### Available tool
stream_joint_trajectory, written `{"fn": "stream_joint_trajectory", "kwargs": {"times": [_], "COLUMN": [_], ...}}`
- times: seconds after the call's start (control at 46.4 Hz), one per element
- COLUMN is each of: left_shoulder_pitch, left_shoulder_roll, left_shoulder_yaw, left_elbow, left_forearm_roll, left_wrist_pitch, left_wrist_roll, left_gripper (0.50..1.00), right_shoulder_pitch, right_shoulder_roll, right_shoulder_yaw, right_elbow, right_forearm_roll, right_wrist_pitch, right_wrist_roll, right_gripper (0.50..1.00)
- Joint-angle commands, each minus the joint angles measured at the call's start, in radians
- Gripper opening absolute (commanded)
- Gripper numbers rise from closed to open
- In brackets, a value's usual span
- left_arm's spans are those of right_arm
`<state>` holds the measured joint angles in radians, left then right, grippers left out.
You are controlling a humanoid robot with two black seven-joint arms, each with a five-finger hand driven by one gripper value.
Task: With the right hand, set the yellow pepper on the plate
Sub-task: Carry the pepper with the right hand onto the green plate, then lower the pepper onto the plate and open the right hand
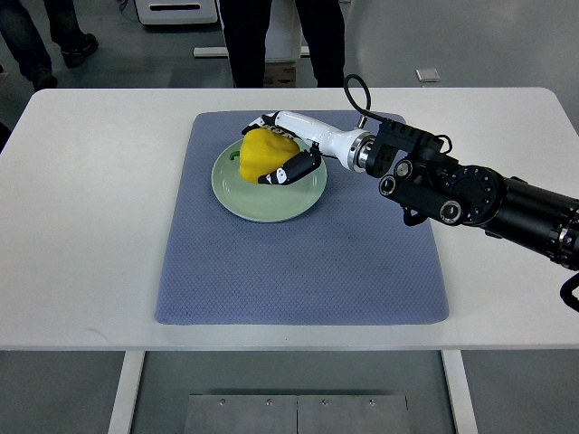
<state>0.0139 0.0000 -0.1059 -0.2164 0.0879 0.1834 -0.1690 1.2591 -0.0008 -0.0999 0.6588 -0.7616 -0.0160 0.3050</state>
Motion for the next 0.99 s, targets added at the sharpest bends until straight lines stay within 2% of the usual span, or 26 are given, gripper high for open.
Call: {"fn": "stream_joint_trajectory", "kwargs": {"times": [0.0,0.345,0.969], "left_shoulder_pitch": [0.0,0.0,0.0], "left_shoulder_roll": [0.0,0.0,0.0], "left_shoulder_yaw": [0.0,0.0,0.0], "left_elbow": [0.0,0.0,0.0], "left_forearm_roll": [0.0,0.0,0.0], "left_wrist_pitch": [0.001,0.001,-0.001], "left_wrist_roll": [0.0,0.0,0.0], "left_gripper": [1.0,1.0,1.0], "right_shoulder_pitch": [0.0,-0.009,-0.058], "right_shoulder_roll": [0.001,0.001,0.001], "right_shoulder_yaw": [0.0,0.002,-0.001], "right_elbow": [-0.011,-0.044,-0.031], "right_forearm_roll": [0.021,0.022,0.022], "right_wrist_pitch": [-0.002,-0.005,-0.007], "right_wrist_roll": [-0.012,-0.037,-0.032], "right_gripper": [0.5,0.5,0.5]}}
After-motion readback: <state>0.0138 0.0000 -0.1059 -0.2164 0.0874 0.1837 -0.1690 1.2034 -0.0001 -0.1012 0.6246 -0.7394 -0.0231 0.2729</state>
